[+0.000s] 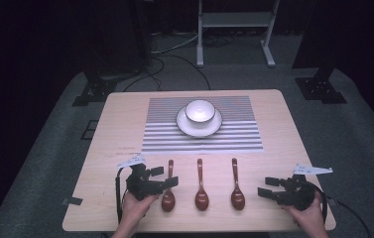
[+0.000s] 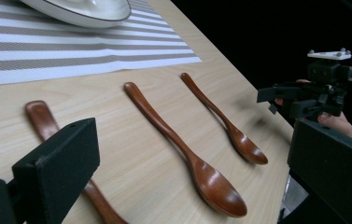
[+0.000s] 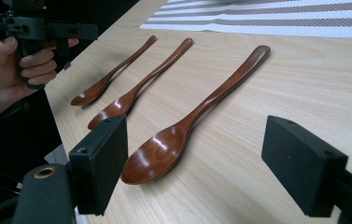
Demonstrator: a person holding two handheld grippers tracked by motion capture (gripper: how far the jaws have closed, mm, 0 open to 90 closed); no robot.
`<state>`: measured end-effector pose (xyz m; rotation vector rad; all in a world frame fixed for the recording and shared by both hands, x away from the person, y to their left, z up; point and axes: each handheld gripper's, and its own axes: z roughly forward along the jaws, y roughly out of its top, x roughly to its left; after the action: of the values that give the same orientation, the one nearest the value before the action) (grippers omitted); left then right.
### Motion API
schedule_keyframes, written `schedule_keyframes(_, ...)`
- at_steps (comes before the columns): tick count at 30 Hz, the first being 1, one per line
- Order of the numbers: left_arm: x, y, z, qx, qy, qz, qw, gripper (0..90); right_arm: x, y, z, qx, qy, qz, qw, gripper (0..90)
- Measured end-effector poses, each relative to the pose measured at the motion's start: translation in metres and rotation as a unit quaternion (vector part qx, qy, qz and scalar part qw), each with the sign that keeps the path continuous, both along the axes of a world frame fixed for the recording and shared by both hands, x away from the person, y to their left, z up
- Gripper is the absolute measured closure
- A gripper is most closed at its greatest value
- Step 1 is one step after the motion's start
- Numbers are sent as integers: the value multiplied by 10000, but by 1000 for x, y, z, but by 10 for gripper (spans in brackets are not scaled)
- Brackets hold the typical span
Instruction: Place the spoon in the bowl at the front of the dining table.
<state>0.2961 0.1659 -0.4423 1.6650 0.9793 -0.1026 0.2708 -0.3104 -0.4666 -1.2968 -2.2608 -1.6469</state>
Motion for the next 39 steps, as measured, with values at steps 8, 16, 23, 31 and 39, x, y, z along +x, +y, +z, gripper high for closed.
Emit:
schedule_keyframes(8,-3,-16,0,-31,78,-242,9997,12,0,0,0,-30,7,12,10000,215)
schedule_keyframes(16,-7,-38,-5,-46,183,-541,9984,12,0,0,0,-24,-5,-7,10000,219)
schedule_keyframes(23,-11,-54,-9,-298,425,-887,9947,14,-1,2,0,-35,-14,-6,10000,219)
schedule_keyframes(31,-16,-71,-15,-358,687,-1249,9891,14,-1,1,1,4,-10,-44,10000,220)
schedule_keyframes(39,-17,-78,-20,-229,923,-1422,9853,43,0,-1,1,49,2,-107,9999,220)
